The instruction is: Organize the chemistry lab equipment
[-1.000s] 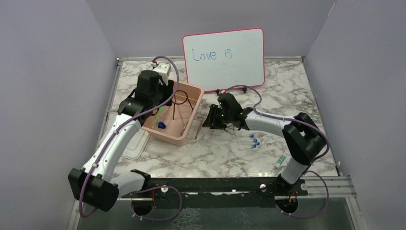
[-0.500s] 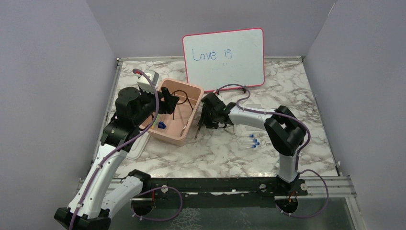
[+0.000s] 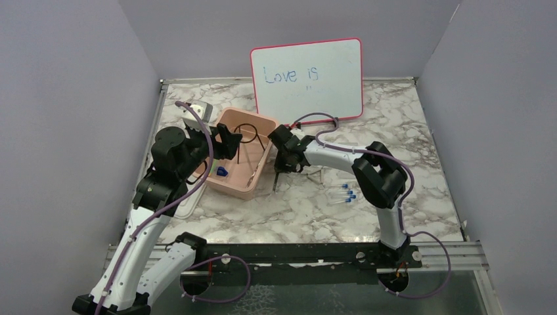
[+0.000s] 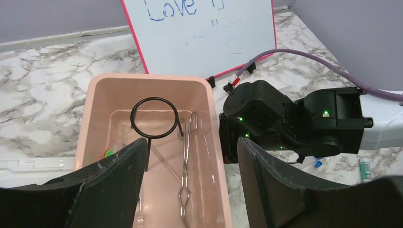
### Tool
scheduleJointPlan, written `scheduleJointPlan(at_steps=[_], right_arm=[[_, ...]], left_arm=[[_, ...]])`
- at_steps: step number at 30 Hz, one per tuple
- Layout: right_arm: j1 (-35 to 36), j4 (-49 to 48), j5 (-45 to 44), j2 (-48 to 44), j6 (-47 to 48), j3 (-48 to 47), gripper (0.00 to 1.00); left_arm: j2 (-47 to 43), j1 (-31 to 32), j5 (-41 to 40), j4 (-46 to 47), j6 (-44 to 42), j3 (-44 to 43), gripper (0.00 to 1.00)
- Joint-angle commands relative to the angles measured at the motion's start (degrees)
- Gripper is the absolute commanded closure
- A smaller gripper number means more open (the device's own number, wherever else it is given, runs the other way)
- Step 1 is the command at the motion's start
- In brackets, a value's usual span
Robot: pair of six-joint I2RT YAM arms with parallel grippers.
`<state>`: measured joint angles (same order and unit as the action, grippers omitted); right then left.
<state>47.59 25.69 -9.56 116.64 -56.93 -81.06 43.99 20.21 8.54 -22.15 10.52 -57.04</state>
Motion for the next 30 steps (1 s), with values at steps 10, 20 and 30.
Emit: scheduleJointPlan(at_steps=[10,20,30], right_arm=[[0.5,1.2,-6.8,-14.1,3.3,4.0,0.97],[2.3,-2.8,-4.3,-23.5,7.0,-1.3,0.96],[11.5,-3.1,-13.3,-9.4,-0.4,-14.8,0.96]], left_arm=[[-1.2,-0.3,-2.5,0.3,-1.7,-0.4,0.27],[-2.7,-0.2,-11.8,-1.6,-0.7,-4.3,0.27],[-7.4,-0.2,-22.1,-1.7,0.7,-5.1,0.24]])
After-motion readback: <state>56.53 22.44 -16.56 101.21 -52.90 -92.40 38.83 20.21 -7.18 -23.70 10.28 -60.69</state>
